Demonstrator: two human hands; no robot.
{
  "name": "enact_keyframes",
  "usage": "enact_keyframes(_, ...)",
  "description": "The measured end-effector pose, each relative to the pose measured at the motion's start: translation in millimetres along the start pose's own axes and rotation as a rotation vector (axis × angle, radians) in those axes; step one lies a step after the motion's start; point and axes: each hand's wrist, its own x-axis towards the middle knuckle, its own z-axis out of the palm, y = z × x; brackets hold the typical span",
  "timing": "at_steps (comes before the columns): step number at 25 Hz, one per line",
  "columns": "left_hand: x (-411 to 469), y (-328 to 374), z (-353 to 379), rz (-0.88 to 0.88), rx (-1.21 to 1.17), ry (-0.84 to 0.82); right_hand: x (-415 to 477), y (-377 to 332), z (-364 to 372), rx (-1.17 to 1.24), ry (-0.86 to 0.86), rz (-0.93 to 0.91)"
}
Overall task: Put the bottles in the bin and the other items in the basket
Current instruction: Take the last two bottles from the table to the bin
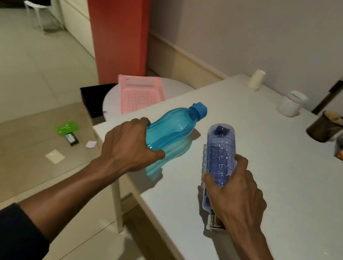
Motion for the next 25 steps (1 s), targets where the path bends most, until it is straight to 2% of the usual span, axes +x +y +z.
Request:
enact_keyframes(11,-138,-237,-104,-0.410,-0.022,0.096,-116,-206,100,0.100,-0.155,-0.299)
enact_keyframes(15,-170,-295,-111,-0.549,-0.028,0.079,-138,-241,140,0.106,-0.217,-0.423)
enact_keyframes(21,-200,-351,-88,-0.731,-0.035,0.066,-144,-268,215,-0.009,-0.383,-0.491)
enact_keyframes(25,-205,-392,-65,-0.819,0.020,0.012,-131,-286,276,0.023,-0.533,-0.479)
